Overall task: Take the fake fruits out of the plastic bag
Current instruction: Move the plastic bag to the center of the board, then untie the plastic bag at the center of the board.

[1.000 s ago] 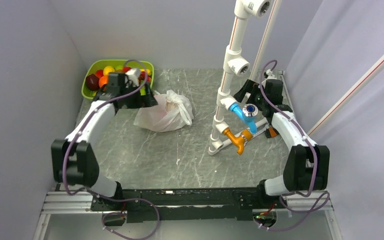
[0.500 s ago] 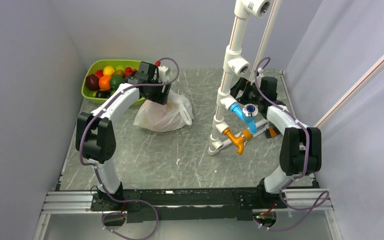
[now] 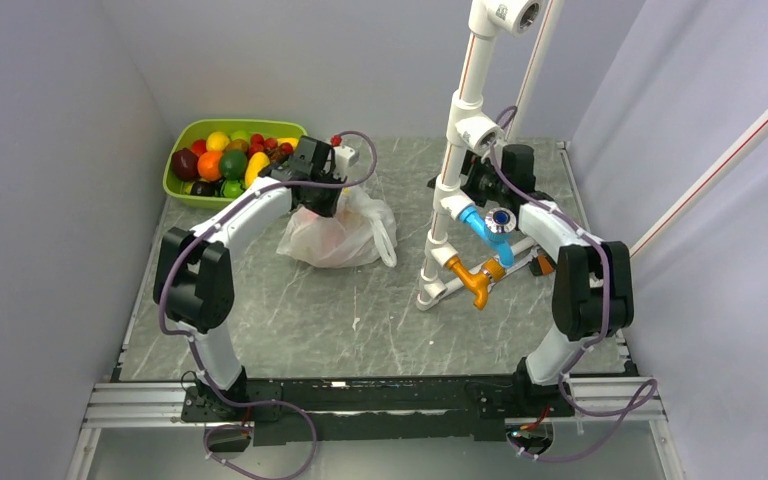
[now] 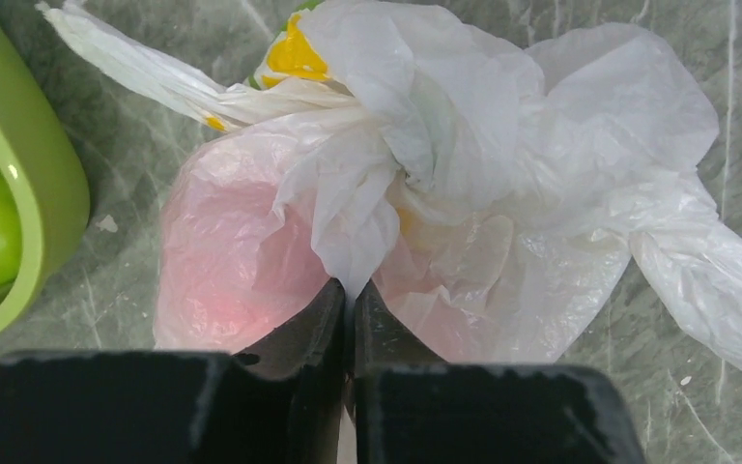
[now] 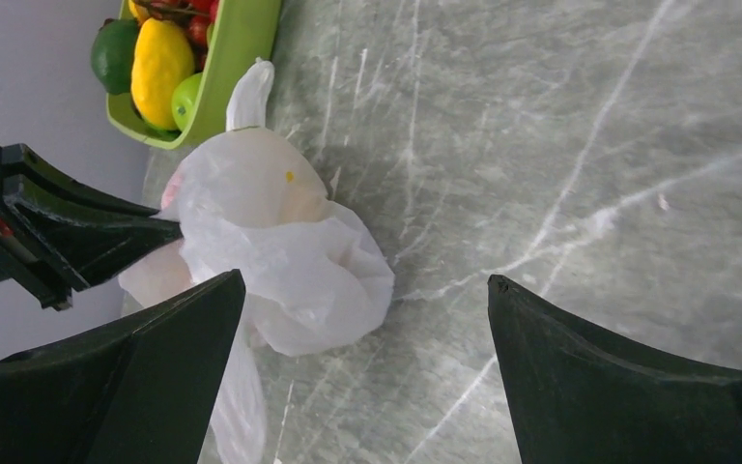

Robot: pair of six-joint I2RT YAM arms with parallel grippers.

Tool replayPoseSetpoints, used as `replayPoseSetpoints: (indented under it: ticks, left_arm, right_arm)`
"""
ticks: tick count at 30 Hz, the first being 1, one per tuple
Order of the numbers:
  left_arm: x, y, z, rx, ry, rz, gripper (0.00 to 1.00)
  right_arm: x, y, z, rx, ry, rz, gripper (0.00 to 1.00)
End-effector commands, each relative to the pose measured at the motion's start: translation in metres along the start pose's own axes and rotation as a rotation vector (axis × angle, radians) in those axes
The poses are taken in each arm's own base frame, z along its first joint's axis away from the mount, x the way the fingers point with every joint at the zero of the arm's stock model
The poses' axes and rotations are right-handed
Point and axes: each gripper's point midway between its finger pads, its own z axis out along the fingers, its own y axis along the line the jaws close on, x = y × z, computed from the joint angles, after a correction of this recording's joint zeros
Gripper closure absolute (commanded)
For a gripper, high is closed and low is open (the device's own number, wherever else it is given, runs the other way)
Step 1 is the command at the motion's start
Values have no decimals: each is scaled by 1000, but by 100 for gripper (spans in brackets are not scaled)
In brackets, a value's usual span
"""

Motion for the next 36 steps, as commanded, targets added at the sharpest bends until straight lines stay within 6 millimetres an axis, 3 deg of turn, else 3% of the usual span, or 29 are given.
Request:
replayPoseSetpoints:
  ticks: [1, 7, 11, 19, 23, 31, 36]
  left_arm:
    - [-26, -29, -18, 86, -139, 36, 94]
    - [-31, -63, -21, 214, -160, 41, 100]
    - [-31, -78, -15, 290, -126, -22, 100]
    - [-27, -64, -10, 209, -100, -42, 100]
    - [-27, -59, -10, 178, -94, -49, 100]
    - [-25, -57, -9, 165, -84, -64, 100]
    - [-27, -59, -9, 174, -89, -70, 100]
  right_arm:
    - [-23, 40, 15, -89, -45, -96, 0]
    - [0, 75, 37, -232, 2, -182, 2]
    - [5, 77, 45, -249, 58, -160, 20]
    - [16, 91, 53, -268, 99, -201, 30]
    - [30, 102, 63, -278, 150, -241, 30]
    - [35, 107, 66, -239, 177, -289, 27]
    - [41, 110, 70, -260, 198, -286, 37]
